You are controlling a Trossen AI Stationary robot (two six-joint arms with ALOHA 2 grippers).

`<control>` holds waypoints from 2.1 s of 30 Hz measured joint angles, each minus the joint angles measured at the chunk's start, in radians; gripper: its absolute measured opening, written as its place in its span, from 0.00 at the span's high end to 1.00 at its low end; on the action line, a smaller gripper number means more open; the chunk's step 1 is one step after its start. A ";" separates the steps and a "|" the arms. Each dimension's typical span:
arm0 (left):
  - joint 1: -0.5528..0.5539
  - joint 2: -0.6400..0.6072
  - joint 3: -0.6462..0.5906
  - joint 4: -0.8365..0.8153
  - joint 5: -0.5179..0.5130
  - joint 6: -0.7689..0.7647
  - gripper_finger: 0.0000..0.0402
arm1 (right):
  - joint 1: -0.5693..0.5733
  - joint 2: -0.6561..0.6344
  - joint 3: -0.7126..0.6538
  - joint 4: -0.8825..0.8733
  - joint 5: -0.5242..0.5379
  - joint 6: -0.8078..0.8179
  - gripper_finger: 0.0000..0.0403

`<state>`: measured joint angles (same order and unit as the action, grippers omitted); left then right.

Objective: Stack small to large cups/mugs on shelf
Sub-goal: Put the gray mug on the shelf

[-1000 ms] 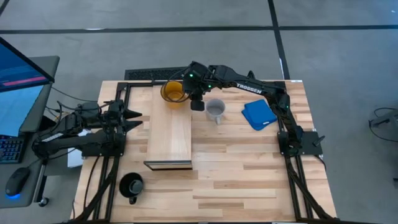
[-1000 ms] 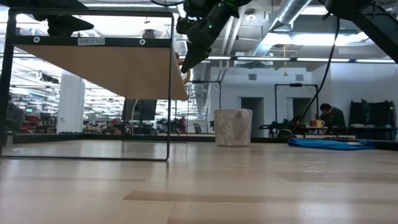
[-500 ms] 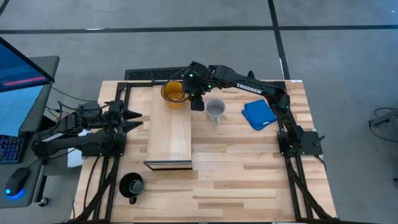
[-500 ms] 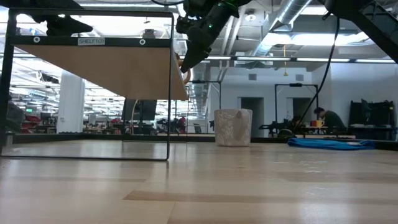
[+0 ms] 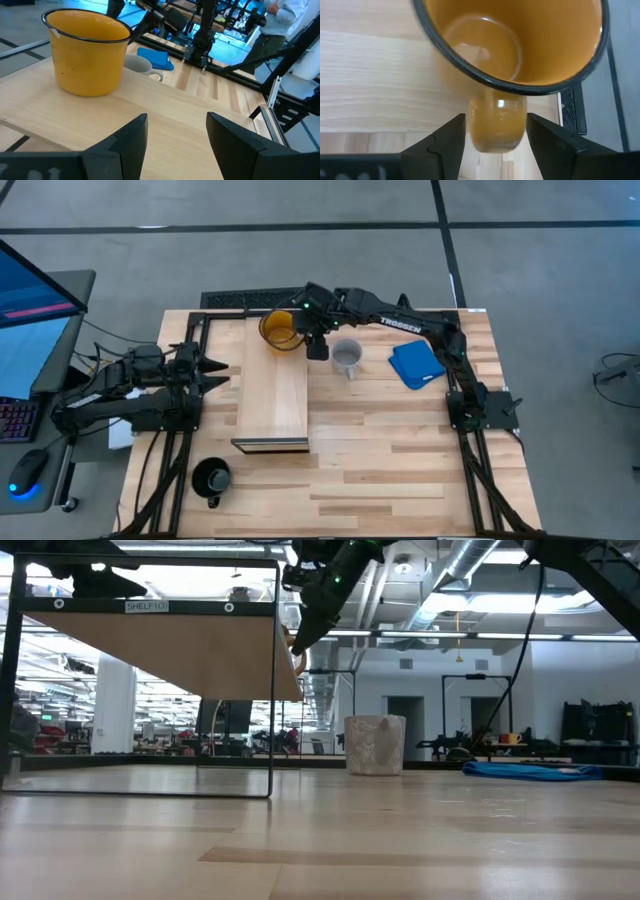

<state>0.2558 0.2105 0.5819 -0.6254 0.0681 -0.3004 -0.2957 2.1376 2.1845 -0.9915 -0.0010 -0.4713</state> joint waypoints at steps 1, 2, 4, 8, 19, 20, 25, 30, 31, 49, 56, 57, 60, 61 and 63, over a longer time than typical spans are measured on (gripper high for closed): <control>0.000 0.000 0.000 0.000 0.000 0.000 0.52 | 0.004 -0.001 0.000 0.003 0.000 0.000 0.44; 0.000 0.000 0.000 0.000 0.000 0.000 0.52 | 0.008 -0.004 0.000 0.002 0.001 0.000 0.44; 0.000 0.000 0.000 0.000 0.000 0.000 0.52 | 0.010 -0.012 0.000 -0.003 0.004 0.000 0.44; 0.000 0.000 0.000 0.001 -0.002 0.000 0.52 | 0.014 -0.021 0.001 -0.002 0.008 0.014 0.44; 0.000 0.000 0.000 0.002 -0.003 -0.001 0.52 | -0.002 -0.026 0.000 -0.143 0.082 0.035 0.44; 0.000 0.000 0.000 0.002 -0.003 -0.001 0.52 | -0.002 -0.026 0.000 -0.164 0.082 0.035 0.44; 0.000 0.000 0.000 0.002 -0.002 -0.009 0.52 | 0.000 -0.026 0.000 -0.273 0.170 0.054 0.44; 0.000 0.000 0.000 0.002 -0.001 -0.019 0.52 | -0.003 -0.032 0.000 -0.392 0.213 0.071 0.44; 0.000 0.000 0.000 0.002 -0.001 -0.019 0.52 | -0.002 -0.040 0.000 -0.410 0.208 0.080 0.44; 0.000 0.000 0.000 0.002 0.023 -0.019 0.52 | 0.034 -0.450 0.001 -0.453 0.128 0.308 0.44; 0.000 0.000 0.000 0.002 0.023 -0.029 0.52 | 0.081 -0.498 0.002 -0.398 0.110 0.499 0.44; 0.000 0.000 0.000 0.002 0.023 -0.036 0.52 | 0.091 -0.498 0.001 -0.399 0.096 0.500 0.44; 0.000 0.000 0.000 0.002 0.023 -0.052 0.52 | 0.125 -0.498 0.001 -0.395 0.066 0.500 0.44; 0.000 0.000 0.000 0.002 0.023 -0.053 0.52 | 0.137 -0.498 0.001 -0.388 0.065 0.500 0.44; 0.000 0.000 0.000 0.002 0.023 -0.053 0.52 | 0.162 -0.497 0.001 -0.372 0.066 0.502 0.44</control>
<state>0.2560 0.2106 0.5819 -0.6231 0.0910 -0.3538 -0.1339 1.6402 2.1855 -1.3638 0.0648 0.0303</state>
